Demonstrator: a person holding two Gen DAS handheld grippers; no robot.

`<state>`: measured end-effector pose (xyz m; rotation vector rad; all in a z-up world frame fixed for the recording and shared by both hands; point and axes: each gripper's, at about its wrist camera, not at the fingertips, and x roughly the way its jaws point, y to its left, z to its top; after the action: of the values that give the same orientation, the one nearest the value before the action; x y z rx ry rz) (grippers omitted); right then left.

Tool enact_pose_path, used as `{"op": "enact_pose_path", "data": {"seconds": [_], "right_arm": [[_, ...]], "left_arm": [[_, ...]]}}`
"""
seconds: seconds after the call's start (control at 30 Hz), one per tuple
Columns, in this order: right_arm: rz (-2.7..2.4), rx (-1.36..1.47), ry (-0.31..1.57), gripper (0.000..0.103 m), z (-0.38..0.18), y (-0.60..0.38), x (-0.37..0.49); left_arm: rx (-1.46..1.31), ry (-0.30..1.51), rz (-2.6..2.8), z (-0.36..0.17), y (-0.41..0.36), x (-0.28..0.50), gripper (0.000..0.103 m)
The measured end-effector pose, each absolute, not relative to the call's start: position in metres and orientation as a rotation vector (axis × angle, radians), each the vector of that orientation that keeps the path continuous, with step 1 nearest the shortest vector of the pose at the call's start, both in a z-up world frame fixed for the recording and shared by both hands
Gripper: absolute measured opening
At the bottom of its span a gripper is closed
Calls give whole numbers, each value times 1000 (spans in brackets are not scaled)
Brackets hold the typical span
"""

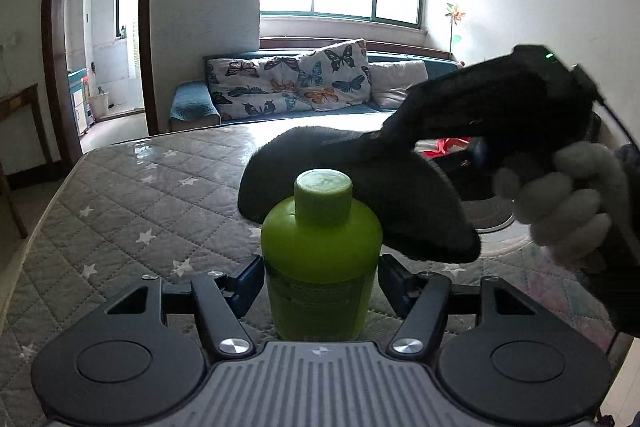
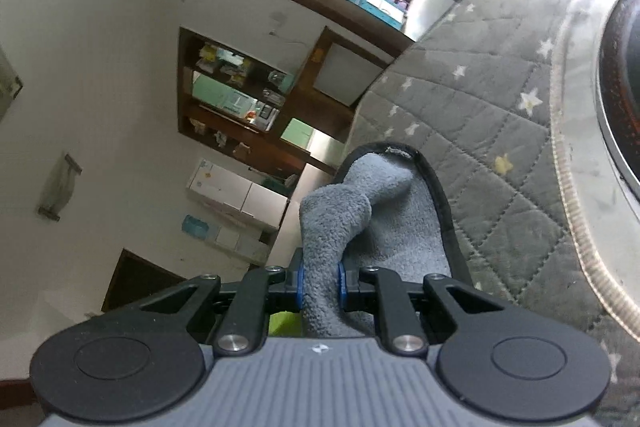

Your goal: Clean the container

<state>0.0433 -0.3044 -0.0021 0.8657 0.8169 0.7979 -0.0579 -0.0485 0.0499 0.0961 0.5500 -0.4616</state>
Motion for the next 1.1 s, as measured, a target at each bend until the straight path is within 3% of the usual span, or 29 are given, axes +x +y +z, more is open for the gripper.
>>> {"op": "enact_pose_path", "data": {"seconds": [0.5,0.8,1.1], "right_arm": [[695,811,952,14,-54,-306,40],[706,745,946,14,-42,-305,12],[801,766,818,14,4,-309,10]], "left_arm": [[78,563,-441,51,-38,-61,69],[53,573,-385,52,-48,-67,69],[75,563,-379,51,-53,-63,67]]}}
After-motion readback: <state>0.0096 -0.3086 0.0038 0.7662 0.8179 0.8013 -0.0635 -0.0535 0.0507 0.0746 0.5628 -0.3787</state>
